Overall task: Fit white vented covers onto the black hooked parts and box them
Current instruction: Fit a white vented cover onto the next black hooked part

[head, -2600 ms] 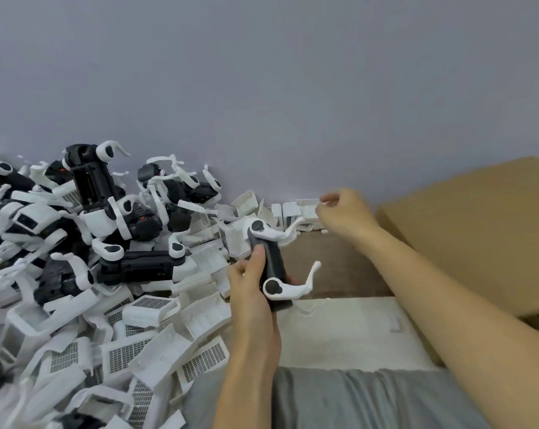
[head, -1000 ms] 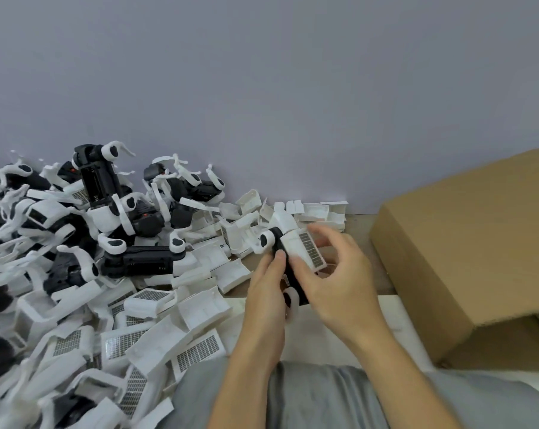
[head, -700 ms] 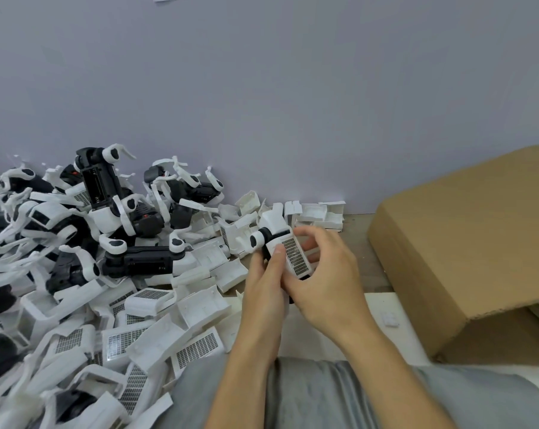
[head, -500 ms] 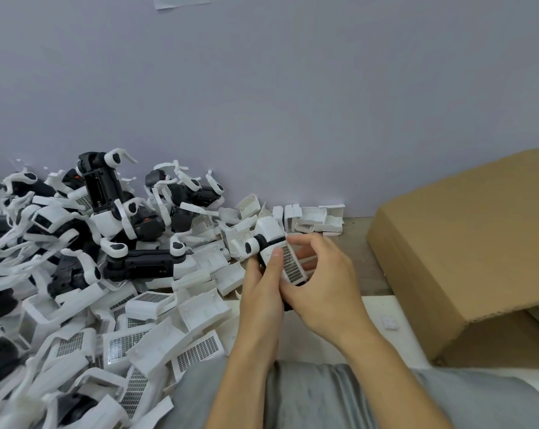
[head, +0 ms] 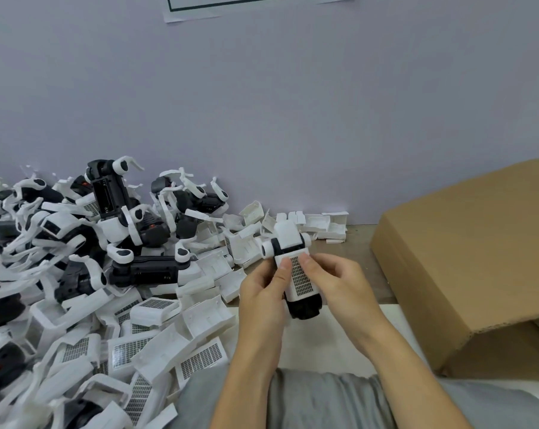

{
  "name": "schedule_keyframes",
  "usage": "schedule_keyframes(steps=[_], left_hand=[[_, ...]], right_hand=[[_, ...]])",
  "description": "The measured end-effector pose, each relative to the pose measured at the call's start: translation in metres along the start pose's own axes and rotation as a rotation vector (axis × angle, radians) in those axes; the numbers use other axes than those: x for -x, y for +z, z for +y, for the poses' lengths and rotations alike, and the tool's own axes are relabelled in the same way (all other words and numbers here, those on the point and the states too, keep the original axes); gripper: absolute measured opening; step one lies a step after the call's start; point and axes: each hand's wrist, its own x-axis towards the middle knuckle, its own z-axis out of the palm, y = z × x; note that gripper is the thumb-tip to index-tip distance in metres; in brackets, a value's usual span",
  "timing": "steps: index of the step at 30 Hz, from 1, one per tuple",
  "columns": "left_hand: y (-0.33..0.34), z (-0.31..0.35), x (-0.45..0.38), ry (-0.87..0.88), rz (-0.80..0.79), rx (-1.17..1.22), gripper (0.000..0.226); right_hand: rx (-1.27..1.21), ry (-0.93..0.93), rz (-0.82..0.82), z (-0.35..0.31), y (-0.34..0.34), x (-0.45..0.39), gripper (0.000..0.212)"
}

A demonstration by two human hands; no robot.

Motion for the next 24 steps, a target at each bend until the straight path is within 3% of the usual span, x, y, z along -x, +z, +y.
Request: schedule_keyframes(steps=[5,10,19,24], left_hand=[[0.001,0.0,0.001,0.064,-0.007,-0.036,0.023],[0.001,-0.001,0.001,0.101,0.068,-0.148,0.029],[-0.001,-0.001,0.0,0.148,0.108,-0.233,0.033],[0.002,-0.002,0.002,0.108,0.068,-0.142,0.027]], right_hand=[[-0.079,0.015,0.052,0.006,0.001,-0.003,0.018],[-0.158,0.081,-0.035,0.005,0.004,-0.003,0.024],[0.051,0.034,0.092,0.009,0.01,-0.005,0.021],[-0.063,0.104,-0.035,0.008,0.006,-0.004,0.033]])
